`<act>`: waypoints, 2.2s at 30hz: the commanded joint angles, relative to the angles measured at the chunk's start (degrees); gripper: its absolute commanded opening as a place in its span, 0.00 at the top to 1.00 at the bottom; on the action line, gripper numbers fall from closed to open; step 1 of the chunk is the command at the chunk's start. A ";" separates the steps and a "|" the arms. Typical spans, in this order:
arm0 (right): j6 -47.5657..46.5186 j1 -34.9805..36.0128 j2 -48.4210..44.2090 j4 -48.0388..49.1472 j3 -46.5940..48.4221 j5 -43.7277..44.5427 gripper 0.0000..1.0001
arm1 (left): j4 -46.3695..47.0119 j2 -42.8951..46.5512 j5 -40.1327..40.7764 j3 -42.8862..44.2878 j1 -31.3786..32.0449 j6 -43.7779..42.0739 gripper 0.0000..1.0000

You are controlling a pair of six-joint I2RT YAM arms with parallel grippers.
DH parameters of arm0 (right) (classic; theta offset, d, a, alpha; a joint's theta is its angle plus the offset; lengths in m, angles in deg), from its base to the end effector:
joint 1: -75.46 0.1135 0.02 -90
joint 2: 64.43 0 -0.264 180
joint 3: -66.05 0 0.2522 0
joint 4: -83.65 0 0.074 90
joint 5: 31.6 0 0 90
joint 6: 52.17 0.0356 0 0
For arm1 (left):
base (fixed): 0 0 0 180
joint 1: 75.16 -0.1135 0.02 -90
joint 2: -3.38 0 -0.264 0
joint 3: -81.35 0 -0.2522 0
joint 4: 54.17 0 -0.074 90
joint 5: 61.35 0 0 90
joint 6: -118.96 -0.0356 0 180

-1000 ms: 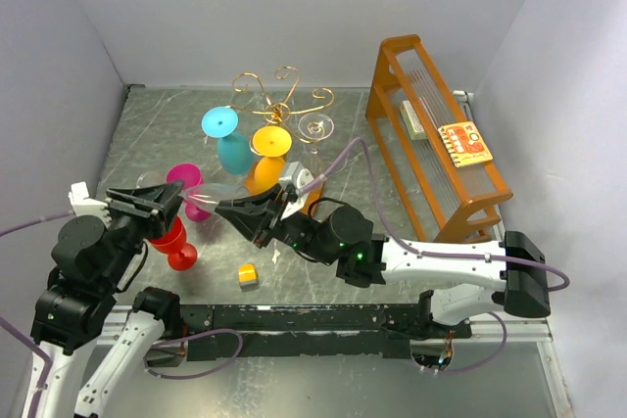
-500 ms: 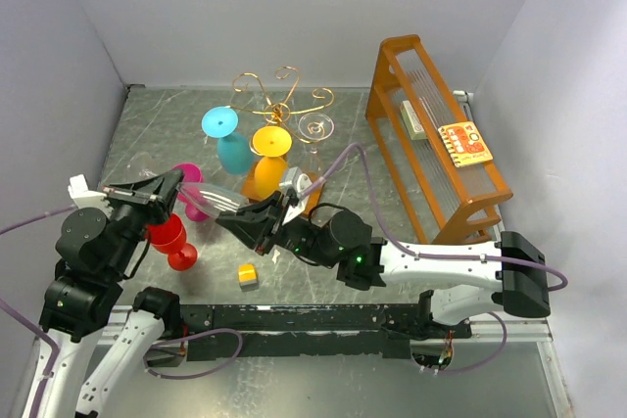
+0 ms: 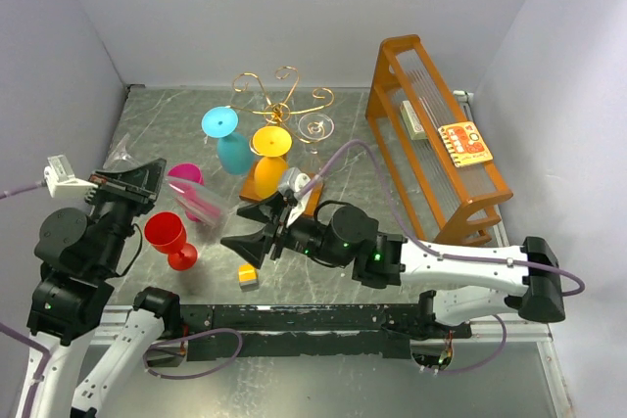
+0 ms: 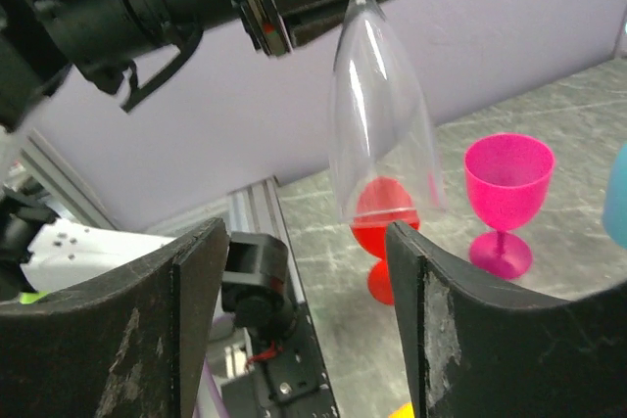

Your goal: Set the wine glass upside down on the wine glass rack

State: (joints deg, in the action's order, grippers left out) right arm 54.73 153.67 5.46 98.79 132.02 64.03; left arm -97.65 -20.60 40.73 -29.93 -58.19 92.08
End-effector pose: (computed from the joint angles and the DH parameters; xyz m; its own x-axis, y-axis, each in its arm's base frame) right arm 0.0623 0.2814 0.3655 -0.2394 0.2687 -0.9330 -0.9249 0.2293 0.3034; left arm 0.0660 -0.0123 0.4007 -0.0666 -0.8916 -0.4479 0.0573 0.4447 -0.8938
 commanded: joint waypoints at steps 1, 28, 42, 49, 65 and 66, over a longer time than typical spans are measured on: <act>-4.66 0.08 -2.70 -15.61 4.67 -0.12 0.33 | 6.50 0.06 1.26 3.80 -0.27 -27.60 0.93; 31.03 -12.17 14.34 -26.44 37.63 -6.78 0.39 | 19.27 0.53 -32.97 -0.02 -0.27 -68.26 0.93; 32.54 -12.54 10.84 -19.51 33.25 -5.51 0.42 | 17.17 -0.80 -18.79 -0.76 -0.27 -66.81 0.93; 34.05 -12.55 15.81 -22.70 38.82 -9.15 0.42 | 17.83 -1.15 -23.92 -1.80 -0.27 -69.22 0.93; 45.06 -12.63 22.68 -23.47 43.75 -15.24 0.73 | 17.35 -0.29 -27.87 -2.70 -0.29 -73.57 0.93; 45.66 -12.63 22.58 -23.12 43.36 -15.41 0.77 | 17.34 0.07 -27.57 -2.87 -0.28 -73.53 0.93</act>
State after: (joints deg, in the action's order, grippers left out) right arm 96.33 141.08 27.78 74.44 175.89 51.01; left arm -82.85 -21.72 13.78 -32.57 -58.19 19.73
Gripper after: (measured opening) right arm 0.288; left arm 0.159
